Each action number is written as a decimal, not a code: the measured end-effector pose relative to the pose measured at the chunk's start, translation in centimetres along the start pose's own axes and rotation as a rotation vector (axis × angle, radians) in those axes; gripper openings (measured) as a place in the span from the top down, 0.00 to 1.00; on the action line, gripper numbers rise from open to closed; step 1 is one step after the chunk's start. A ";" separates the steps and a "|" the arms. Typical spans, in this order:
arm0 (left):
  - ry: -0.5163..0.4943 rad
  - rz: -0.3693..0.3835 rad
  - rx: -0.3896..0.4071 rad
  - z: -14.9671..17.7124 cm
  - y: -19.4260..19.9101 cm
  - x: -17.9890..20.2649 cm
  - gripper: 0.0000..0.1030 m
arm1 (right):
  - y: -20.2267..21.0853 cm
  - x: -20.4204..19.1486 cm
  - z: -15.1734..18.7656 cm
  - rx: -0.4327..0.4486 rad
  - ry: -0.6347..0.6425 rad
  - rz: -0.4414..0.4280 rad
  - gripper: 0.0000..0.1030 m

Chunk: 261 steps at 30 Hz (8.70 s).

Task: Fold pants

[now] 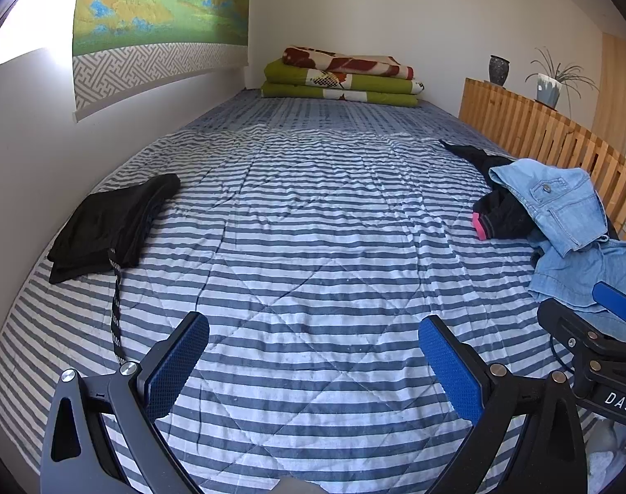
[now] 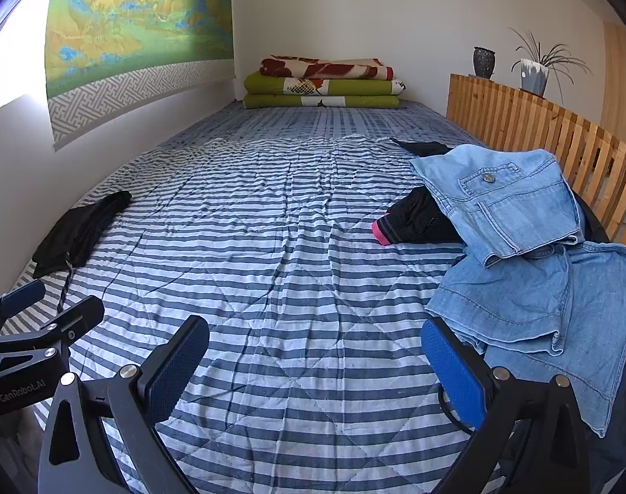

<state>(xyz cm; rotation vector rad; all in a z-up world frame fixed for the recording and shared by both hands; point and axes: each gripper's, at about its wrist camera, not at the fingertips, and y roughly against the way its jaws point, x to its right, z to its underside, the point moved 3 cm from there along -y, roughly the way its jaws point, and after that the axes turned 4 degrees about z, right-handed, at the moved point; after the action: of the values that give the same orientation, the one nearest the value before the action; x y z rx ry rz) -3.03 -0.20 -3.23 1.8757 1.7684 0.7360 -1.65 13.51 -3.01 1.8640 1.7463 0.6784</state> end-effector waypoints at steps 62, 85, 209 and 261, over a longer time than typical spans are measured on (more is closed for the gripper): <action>-0.025 -0.013 -0.050 1.0 -2.2 0.5 0.00 | -2.8 1.4 0.9 -0.072 -0.050 0.006 0.01; -0.022 -0.014 -0.082 1.6 -3.7 0.3 0.00 | -3.9 4.0 0.4 0.005 -0.041 0.087 0.01; 0.174 0.089 -0.079 -0.8 -5.3 -4.7 0.01 | -10.4 6.6 -24.6 -0.136 -0.221 -0.176 0.87; 0.540 0.340 -0.239 1.2 -9.2 -6.0 0.90 | -4.8 9.1 4.4 -0.467 -0.141 -0.307 0.88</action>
<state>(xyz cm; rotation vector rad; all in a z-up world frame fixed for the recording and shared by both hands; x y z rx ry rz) -9.35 -5.45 -10.54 1.9488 1.5577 1.6321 -1.92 22.80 -9.24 1.2679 1.5716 0.7351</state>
